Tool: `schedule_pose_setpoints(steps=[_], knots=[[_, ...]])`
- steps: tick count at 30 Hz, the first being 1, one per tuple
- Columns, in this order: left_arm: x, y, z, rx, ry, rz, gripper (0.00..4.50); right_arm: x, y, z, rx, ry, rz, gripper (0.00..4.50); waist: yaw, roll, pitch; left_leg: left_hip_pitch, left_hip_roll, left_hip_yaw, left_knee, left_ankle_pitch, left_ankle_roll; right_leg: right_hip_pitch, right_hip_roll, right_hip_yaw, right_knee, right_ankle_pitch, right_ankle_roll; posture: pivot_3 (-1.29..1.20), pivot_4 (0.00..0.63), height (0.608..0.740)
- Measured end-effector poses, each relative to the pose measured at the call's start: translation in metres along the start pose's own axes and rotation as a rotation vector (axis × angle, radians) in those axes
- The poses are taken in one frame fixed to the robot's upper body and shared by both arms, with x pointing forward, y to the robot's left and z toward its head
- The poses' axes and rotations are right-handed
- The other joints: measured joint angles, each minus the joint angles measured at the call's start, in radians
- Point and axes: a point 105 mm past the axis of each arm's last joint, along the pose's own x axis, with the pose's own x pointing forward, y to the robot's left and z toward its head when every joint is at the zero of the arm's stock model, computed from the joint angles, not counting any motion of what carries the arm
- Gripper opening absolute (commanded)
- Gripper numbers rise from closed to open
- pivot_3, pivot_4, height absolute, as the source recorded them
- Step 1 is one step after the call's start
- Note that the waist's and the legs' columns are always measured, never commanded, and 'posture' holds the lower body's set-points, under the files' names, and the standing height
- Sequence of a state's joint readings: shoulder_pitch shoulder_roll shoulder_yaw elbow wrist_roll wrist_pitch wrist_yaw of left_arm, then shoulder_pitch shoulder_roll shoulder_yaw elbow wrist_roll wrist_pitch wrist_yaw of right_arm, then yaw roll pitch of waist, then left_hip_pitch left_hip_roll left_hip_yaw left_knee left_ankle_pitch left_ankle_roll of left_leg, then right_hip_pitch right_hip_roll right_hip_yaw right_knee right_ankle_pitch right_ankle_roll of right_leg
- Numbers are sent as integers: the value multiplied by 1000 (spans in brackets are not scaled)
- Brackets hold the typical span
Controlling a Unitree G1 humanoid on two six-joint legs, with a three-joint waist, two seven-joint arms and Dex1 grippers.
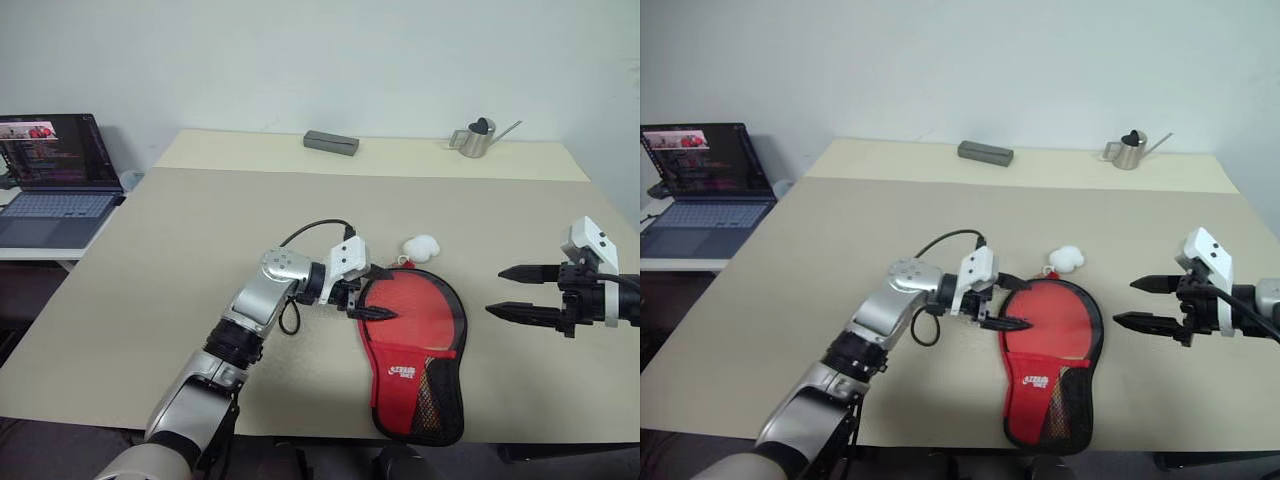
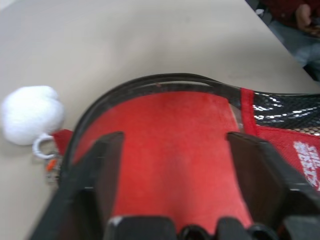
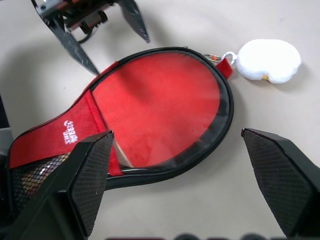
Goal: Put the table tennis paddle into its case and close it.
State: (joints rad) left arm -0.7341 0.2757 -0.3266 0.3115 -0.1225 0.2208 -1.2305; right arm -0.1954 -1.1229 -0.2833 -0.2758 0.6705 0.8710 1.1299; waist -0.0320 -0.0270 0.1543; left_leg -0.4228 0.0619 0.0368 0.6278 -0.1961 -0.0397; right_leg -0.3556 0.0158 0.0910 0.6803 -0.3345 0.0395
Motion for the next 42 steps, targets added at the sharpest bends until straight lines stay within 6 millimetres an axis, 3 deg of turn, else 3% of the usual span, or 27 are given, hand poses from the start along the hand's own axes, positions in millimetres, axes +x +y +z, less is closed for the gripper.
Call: schedule_pose_setpoints(steps=[4, 12, 18, 22, 30, 38, 42], knots=[[2, 0, 8, -47, -26, -21, 4480, -6, 8, 11, -27, -18, 30, 4500, 0, 0, 0, 0, 0, 0, 0, 0, 0, 0, 0, -1, 0, 0, 0, 0, 150, 740], [10, -7, 13, -24, -32, -51, 4480, -5, 24, 14, -29, -12, 99, 4500, 0, 1, 1, 0, 0, -1, 1, 0, 0, 1, 0, -1, 0, 0, 0, 0, 150, 740], [21, -25, 6, -14, -35, -109, 4480, -8, 6, 41, -65, -112, 22, 4500, -1, 1, 1, 0, 0, -1, 0, 0, 0, 1, 0, 0, 0, 0, 0, 0, 150, 740], [29, -35, -1, -17, -28, -123, 4480, -7, -1, 46, -52, -131, 16, 4500, 1, 2, 2, 0, 0, -1, 0, 0, 0, 0, 0, 1, -1, 0, 0, 0, 150, 740], [41, -31, -33, -63, 33, -72, 4480, -3, -12, 55, -78, -134, -5, 4500, -1, 3, 2, 0, 0, -1, 0, 0, 0, 0, 0, 1, 0, 0, 0, 0, 150, 740], [49, -32, -36, -41, 18, -71, 4480, 19, -36, 72, -106, -166, -58, 4500, 3, 5, 1, 2, -1, 0, 1, 0, 0, 2, -1, 1, 0, 0, 0, 0, 150, 740], [51, -32, -37, -41, 11, -52, 4480, 48, -56, 71, -47, -157, -94, 4500, 3, 5, 0, 2, -1, 0, 1, 0, 0, 2, -2, 1, 0, 0, 0, 0, 150, 740]])
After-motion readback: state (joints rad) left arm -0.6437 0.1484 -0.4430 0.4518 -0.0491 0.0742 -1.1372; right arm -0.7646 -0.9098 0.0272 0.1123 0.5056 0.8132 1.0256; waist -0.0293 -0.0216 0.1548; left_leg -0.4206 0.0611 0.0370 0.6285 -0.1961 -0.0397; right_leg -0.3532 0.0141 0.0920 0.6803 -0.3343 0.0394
